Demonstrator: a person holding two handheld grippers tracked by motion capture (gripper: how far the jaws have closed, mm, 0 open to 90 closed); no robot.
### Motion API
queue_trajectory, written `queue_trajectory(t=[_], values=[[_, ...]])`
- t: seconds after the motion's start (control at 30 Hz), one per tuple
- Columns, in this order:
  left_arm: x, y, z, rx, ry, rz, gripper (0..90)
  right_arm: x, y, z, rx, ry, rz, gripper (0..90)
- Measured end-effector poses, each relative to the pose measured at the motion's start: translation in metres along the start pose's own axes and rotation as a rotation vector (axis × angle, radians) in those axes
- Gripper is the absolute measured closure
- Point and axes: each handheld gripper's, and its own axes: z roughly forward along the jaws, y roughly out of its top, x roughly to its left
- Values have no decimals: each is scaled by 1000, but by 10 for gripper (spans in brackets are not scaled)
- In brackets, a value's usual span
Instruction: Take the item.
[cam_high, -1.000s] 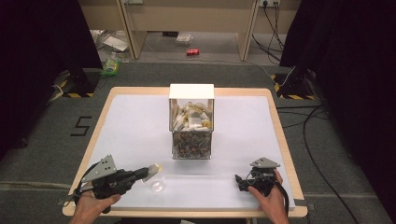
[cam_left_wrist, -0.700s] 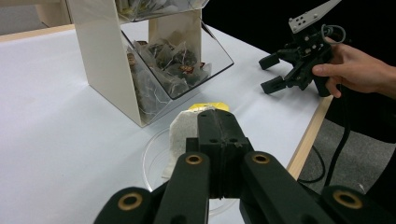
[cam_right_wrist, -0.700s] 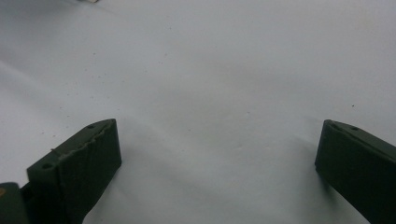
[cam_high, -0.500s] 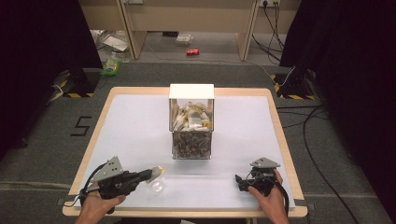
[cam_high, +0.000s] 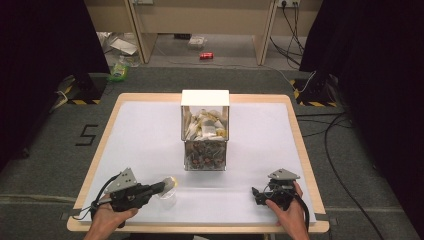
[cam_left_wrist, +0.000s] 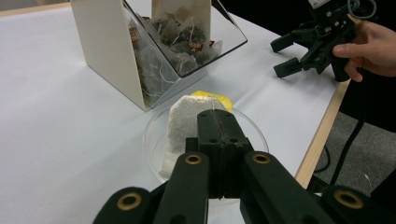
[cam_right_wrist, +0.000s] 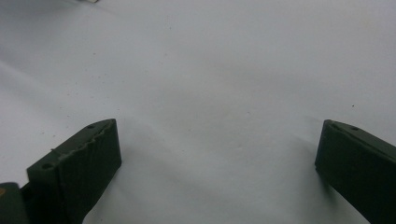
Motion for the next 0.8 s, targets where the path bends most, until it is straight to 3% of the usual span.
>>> queue_trajectory(t=[0.6, 0.8], values=[[1, 5, -6, -25, 7, -7, 779, 0, 0, 0, 1, 0, 2, 10], [2, 7, -10, -43, 15, -13, 698, -1, 0, 0, -2, 0, -7, 10]])
